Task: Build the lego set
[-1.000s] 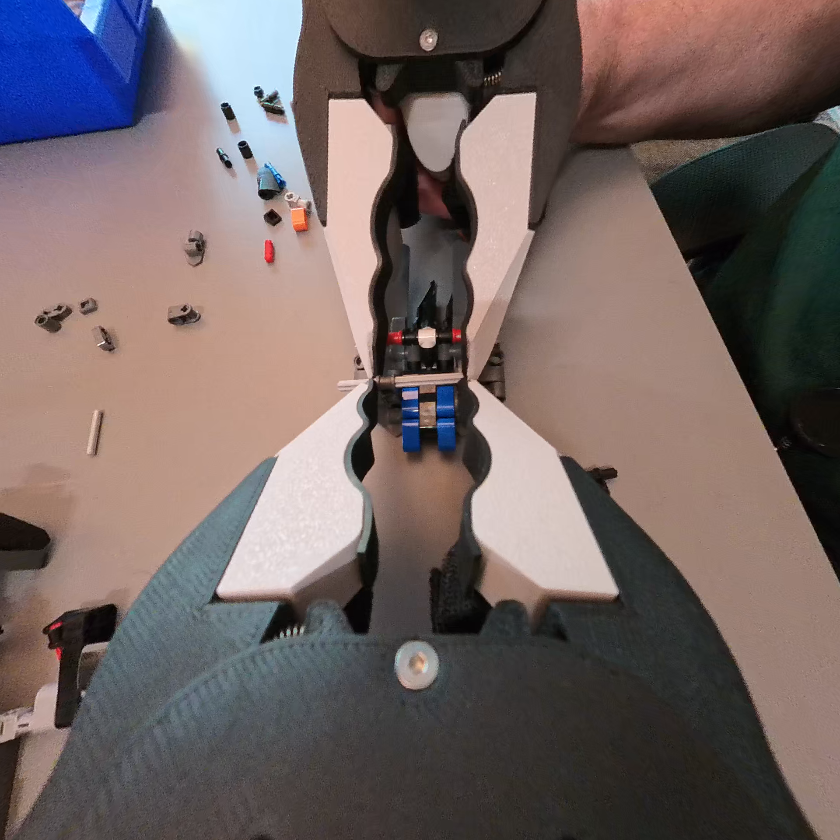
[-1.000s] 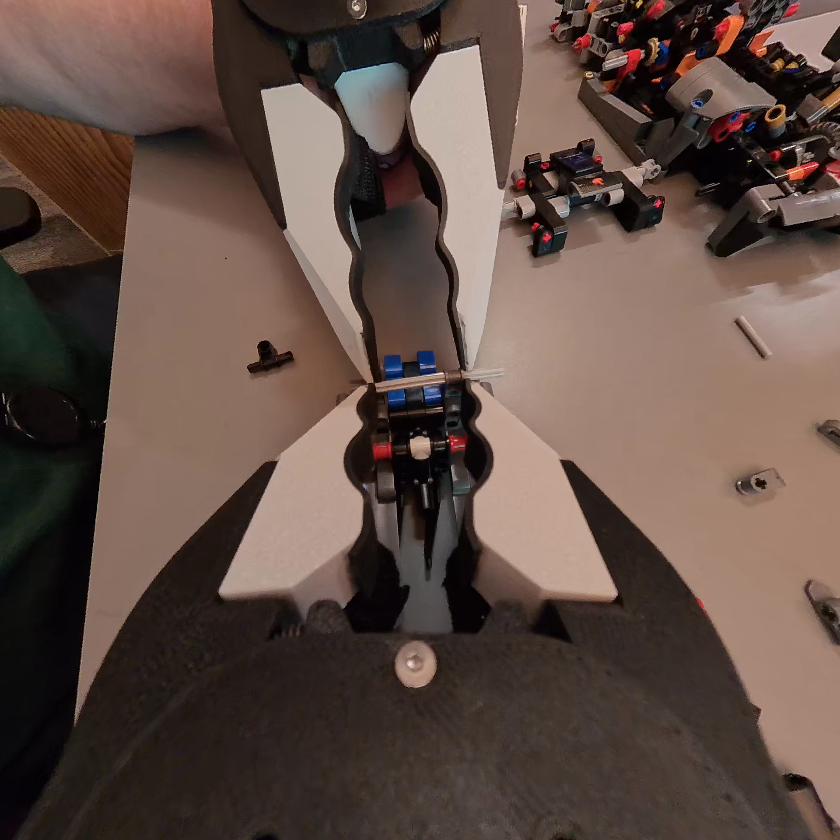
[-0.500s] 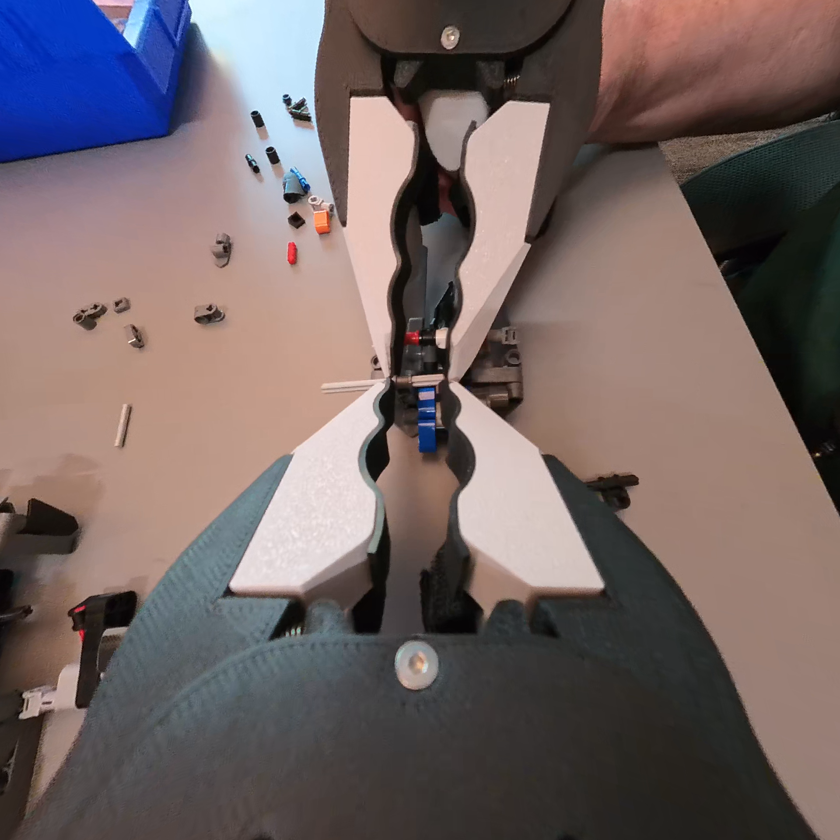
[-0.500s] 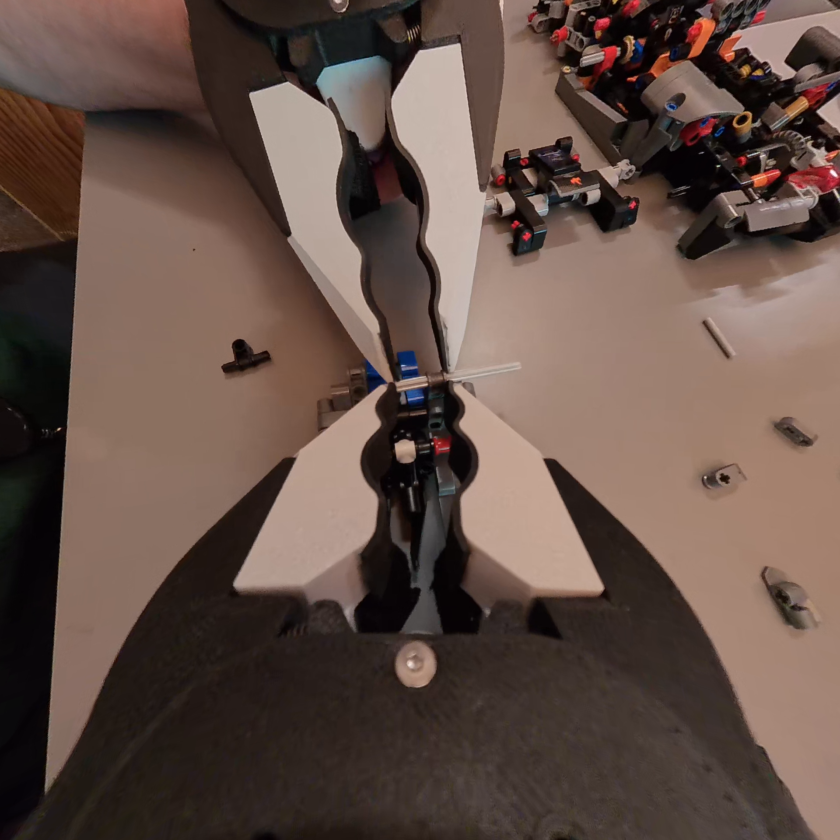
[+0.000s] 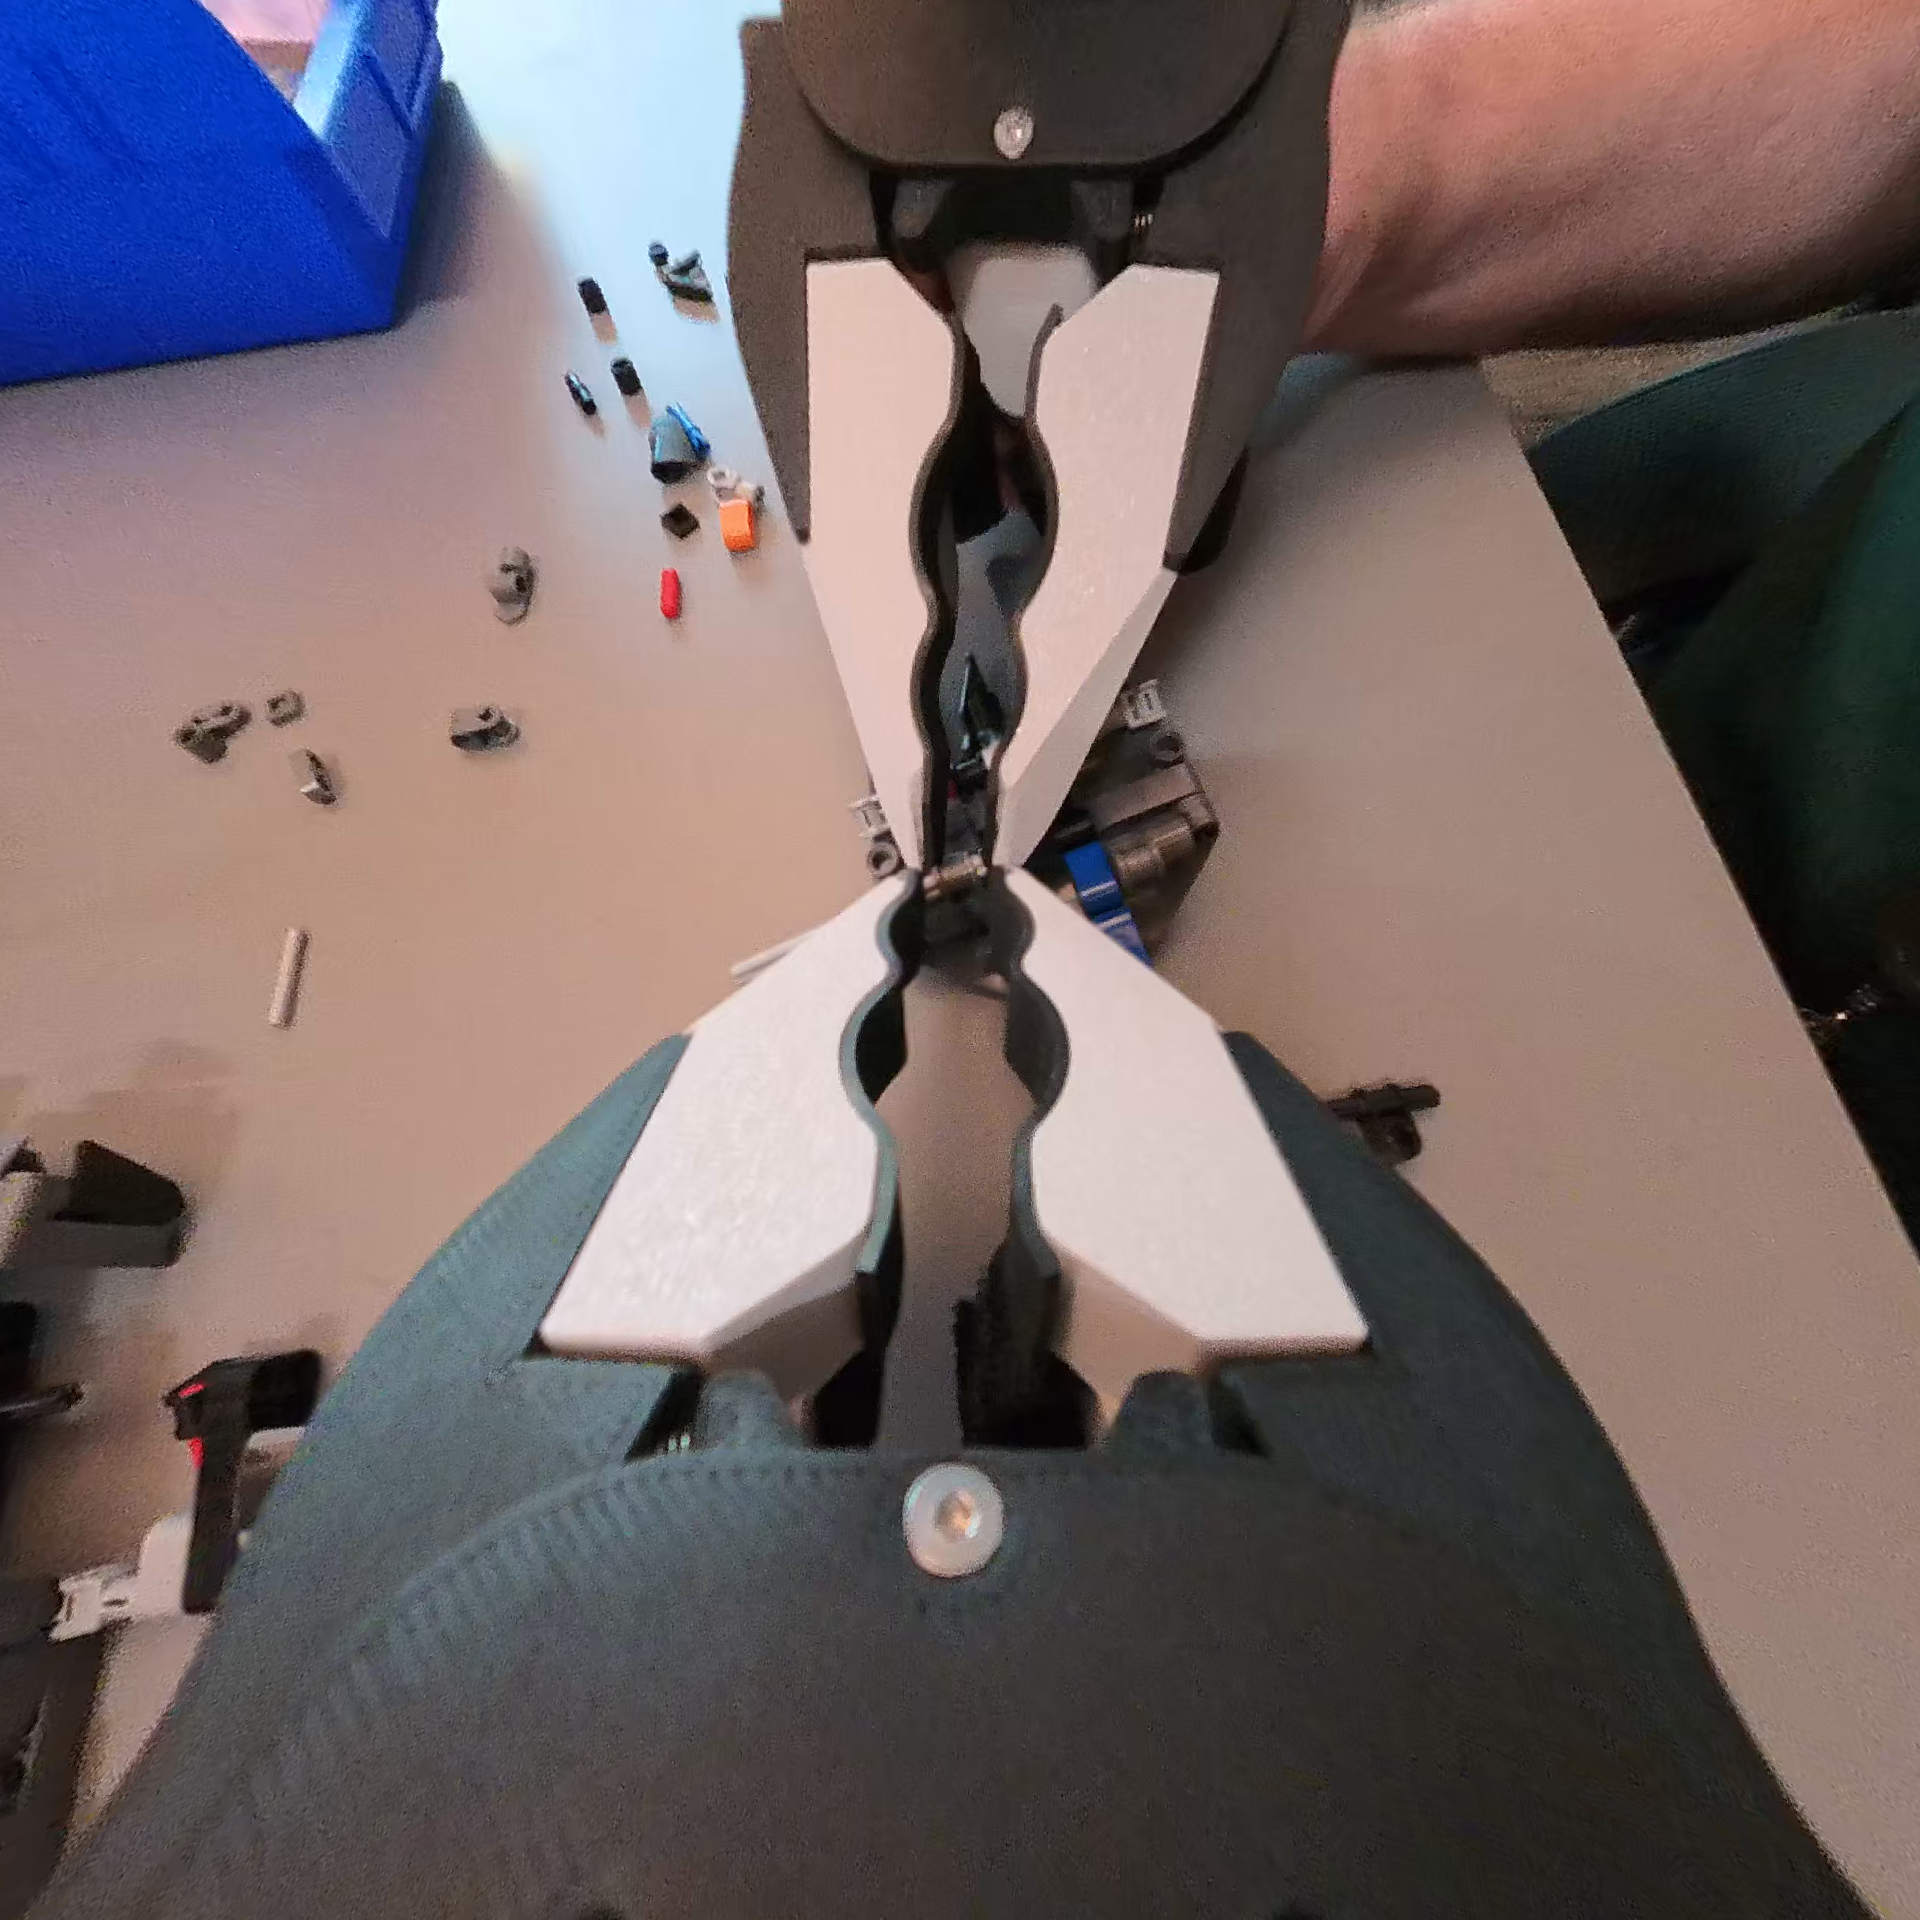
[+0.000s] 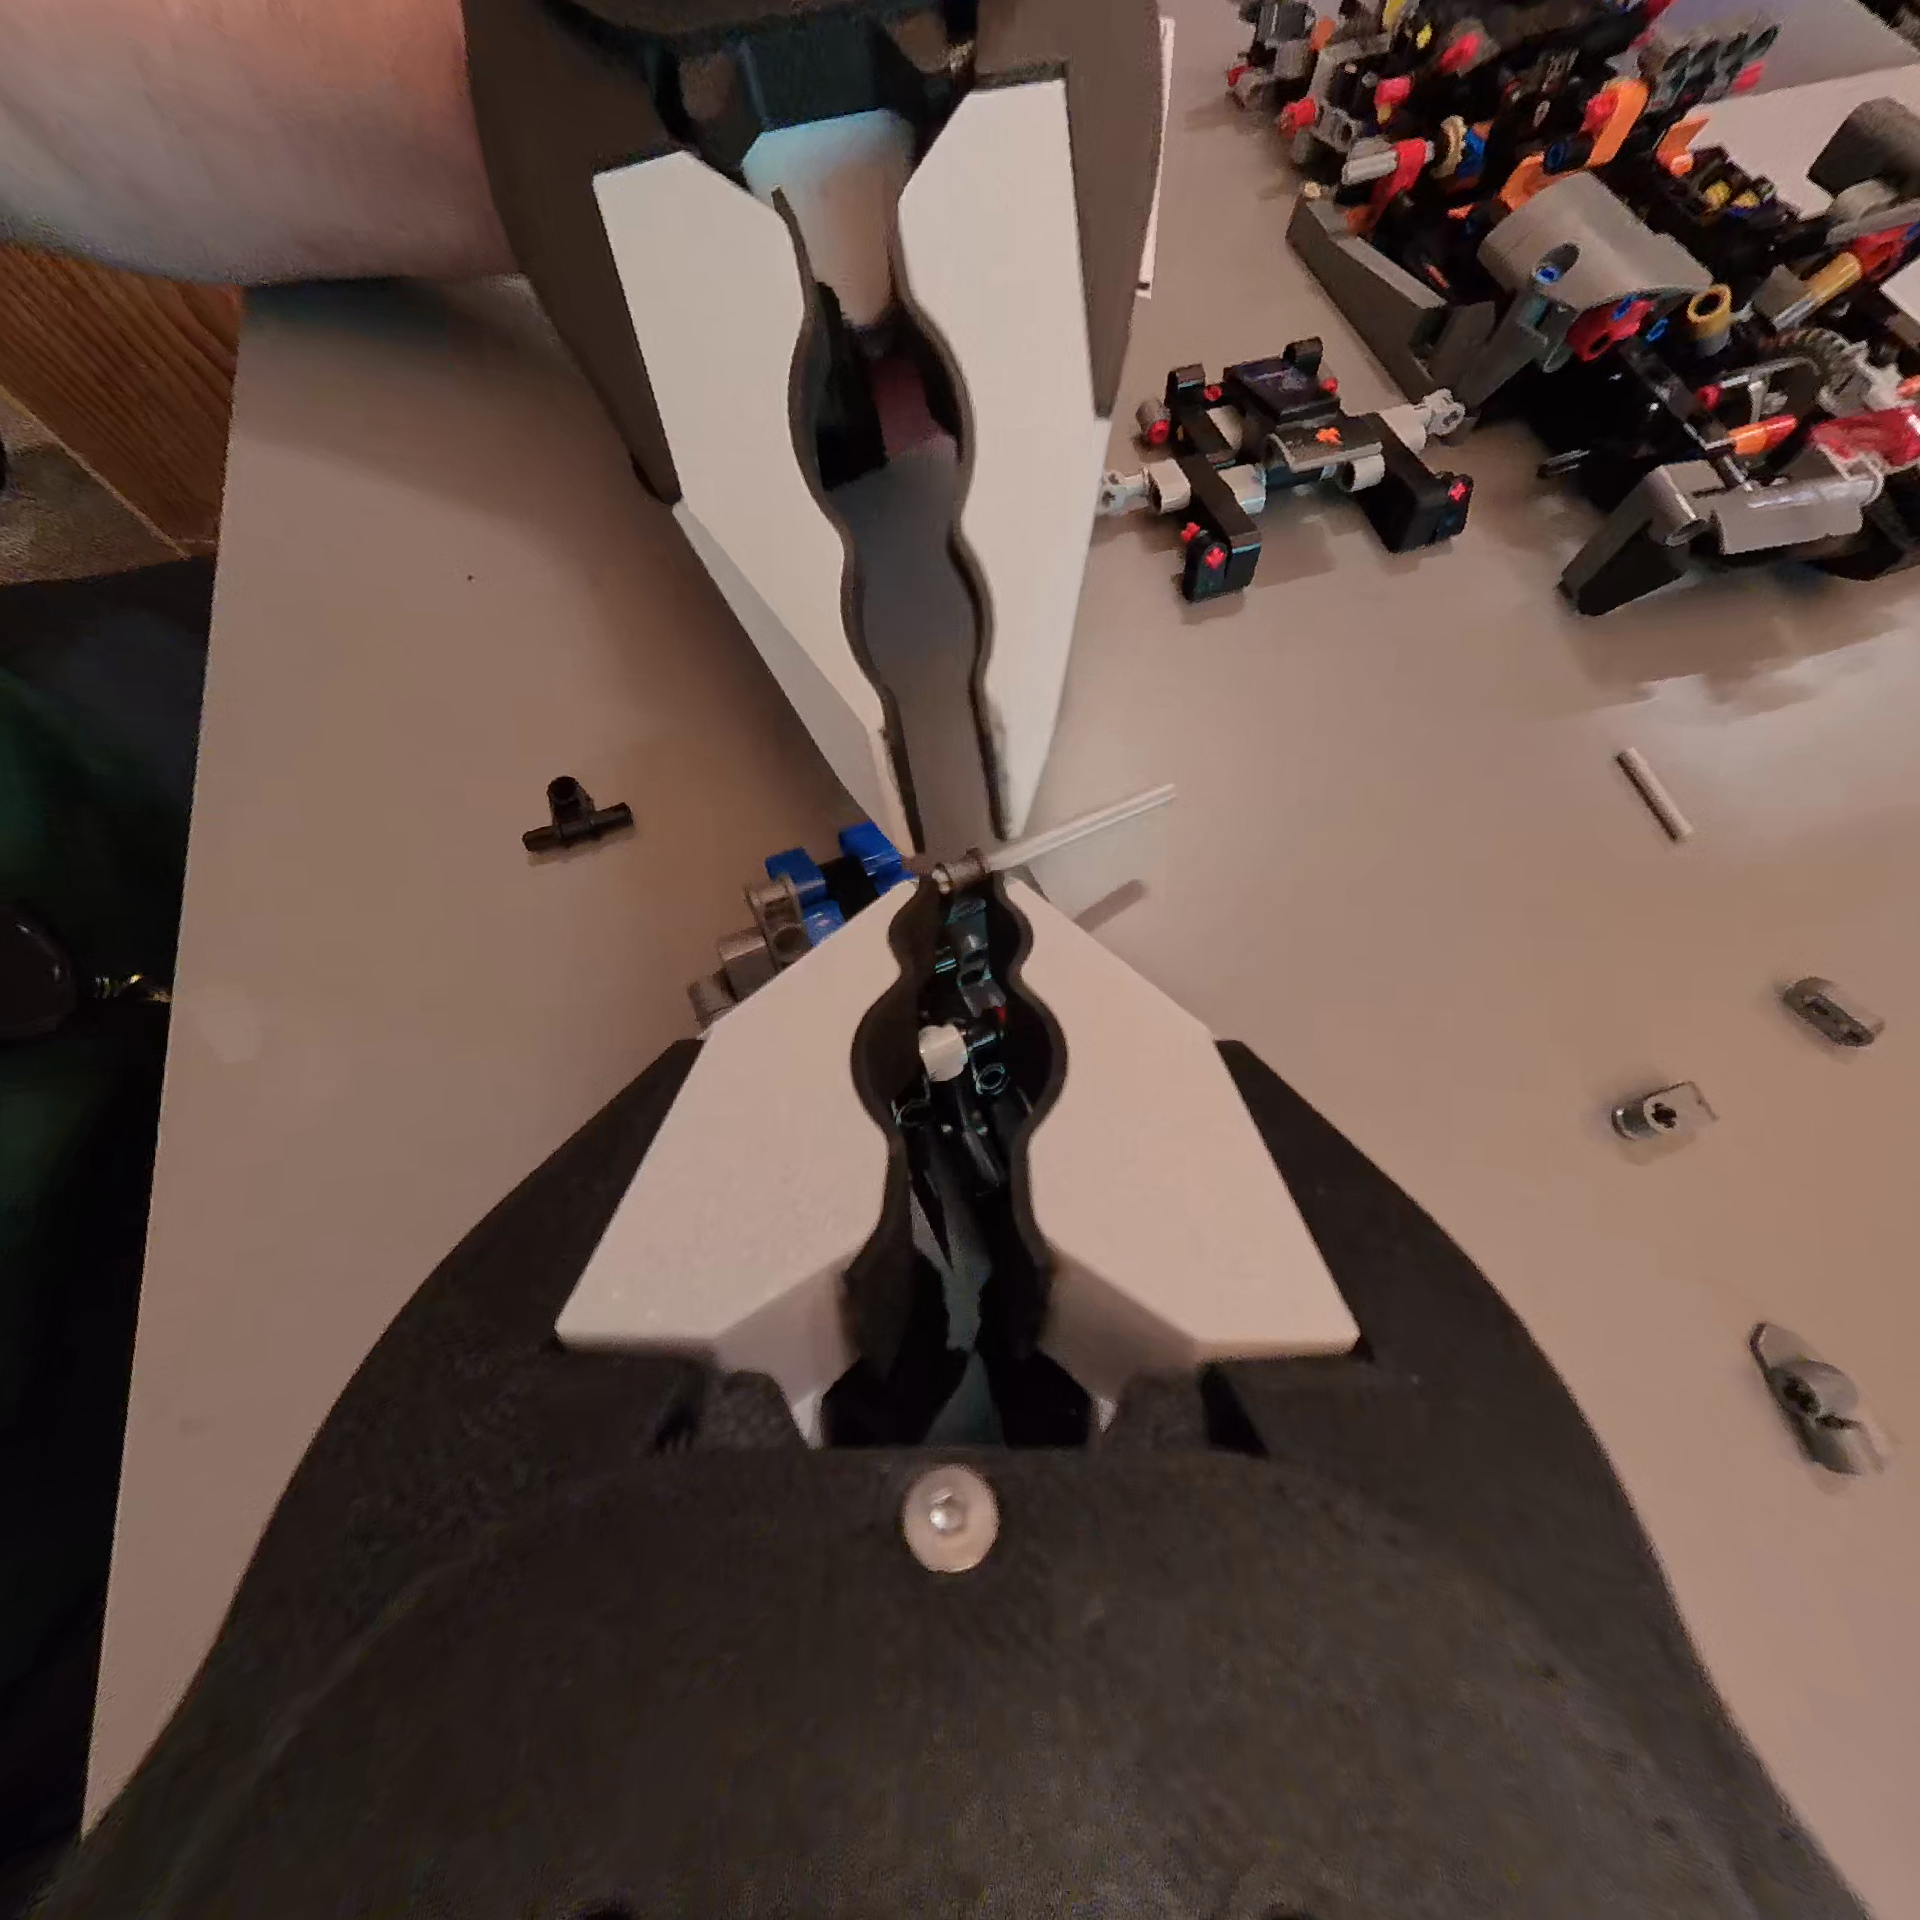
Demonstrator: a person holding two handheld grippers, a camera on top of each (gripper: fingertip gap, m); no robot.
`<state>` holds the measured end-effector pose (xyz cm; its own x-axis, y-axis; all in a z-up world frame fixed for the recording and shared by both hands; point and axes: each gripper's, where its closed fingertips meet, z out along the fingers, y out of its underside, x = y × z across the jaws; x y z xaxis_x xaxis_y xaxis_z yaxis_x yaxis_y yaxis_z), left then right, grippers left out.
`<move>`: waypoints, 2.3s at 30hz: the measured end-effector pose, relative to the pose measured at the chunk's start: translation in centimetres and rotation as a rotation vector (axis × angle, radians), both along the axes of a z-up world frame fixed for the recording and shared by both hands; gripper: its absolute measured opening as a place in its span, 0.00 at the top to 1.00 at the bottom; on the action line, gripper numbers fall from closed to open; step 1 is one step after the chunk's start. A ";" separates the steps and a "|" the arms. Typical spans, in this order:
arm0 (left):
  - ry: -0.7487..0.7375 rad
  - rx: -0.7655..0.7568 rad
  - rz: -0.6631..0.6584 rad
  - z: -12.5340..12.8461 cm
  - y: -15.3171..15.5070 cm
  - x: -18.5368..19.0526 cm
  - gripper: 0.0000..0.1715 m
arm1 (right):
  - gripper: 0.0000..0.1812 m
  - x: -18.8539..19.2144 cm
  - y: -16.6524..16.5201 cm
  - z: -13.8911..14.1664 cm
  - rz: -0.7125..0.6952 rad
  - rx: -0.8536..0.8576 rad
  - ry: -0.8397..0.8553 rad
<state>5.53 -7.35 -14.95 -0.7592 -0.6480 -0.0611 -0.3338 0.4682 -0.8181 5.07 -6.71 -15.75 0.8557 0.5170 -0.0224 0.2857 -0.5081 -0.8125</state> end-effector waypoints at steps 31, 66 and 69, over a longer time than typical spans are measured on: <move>0.025 0.433 -0.018 -2.0 -1.3 -0.2 0.98 | 0.97 0.5 -3.1 -0.3 0.015 -0.073 -0.023; 0.151 0.341 0.130 -2.8 1.7 -2.7 0.78 | 0.81 5.0 -9.0 -0.2 -0.134 -0.070 -0.031; 0.112 0.378 0.130 -2.3 0.8 -2.2 0.77 | 0.81 4.4 -8.1 -0.3 -0.115 -0.040 -0.110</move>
